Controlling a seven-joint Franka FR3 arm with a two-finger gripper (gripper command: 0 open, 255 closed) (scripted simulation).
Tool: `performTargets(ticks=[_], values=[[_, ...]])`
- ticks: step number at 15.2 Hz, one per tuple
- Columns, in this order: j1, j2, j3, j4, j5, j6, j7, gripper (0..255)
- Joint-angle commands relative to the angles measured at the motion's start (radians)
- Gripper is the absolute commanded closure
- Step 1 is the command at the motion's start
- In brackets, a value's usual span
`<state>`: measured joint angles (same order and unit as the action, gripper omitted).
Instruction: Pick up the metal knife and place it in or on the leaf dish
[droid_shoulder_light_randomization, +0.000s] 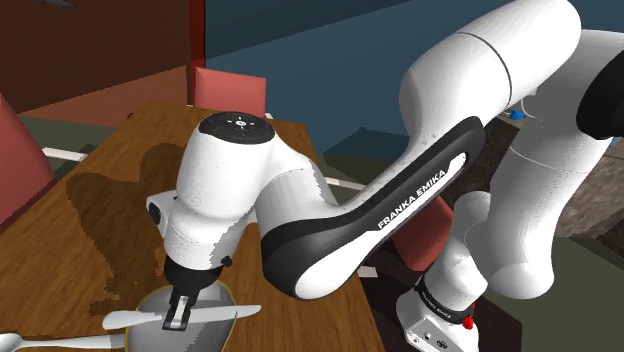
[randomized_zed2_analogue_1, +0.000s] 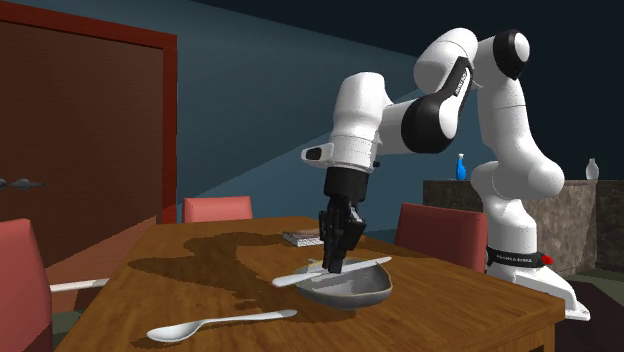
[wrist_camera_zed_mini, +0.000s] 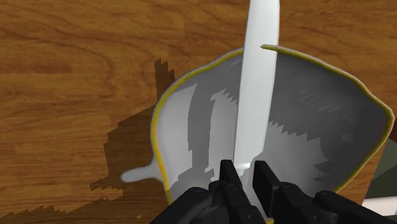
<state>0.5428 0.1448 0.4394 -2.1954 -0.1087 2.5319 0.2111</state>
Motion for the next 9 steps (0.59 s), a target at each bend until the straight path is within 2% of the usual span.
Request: performTargets(ticks=[1,3,4,9], values=[[0.0,0.004,0.0,-0.004,0.0,-0.001,-0.001,255],[0.0,0.004,0.0,-0.004,0.0,-0.001,-0.001,255],[-0.001,0.004,-0.001,-0.006,0.001,0.001,-0.003,0],[0.0,0.004,0.0,-0.004,0.0,-0.001,-0.001,0]])
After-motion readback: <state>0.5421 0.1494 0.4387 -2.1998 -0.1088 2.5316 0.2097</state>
